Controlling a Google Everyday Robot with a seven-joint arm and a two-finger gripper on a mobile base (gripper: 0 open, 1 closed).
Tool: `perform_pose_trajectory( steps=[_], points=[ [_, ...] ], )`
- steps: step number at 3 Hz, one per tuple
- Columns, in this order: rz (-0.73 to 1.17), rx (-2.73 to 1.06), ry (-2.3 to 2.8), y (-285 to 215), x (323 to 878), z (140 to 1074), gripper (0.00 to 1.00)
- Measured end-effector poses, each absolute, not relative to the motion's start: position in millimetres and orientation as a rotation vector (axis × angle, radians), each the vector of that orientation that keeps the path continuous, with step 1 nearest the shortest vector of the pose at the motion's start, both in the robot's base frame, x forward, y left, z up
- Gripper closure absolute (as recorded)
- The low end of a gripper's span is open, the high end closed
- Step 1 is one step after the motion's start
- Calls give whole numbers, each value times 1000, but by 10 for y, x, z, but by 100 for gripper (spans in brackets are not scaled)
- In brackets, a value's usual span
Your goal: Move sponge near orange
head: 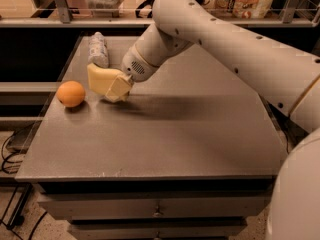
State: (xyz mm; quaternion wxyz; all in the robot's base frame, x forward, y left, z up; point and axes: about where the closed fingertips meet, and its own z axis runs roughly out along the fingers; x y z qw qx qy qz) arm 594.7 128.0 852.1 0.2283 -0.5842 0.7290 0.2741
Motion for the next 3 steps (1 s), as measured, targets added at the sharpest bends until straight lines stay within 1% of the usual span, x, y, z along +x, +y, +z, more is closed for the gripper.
perform_pose_trajectory(
  steps=[1,2,3],
  points=[
    [718,-1592,2034,1261,6020,8492,12],
    [718,-1587,2022,1288,6017,8528,0],
    [718,-1587,2022,1289,6017,8527,0]
  ],
)
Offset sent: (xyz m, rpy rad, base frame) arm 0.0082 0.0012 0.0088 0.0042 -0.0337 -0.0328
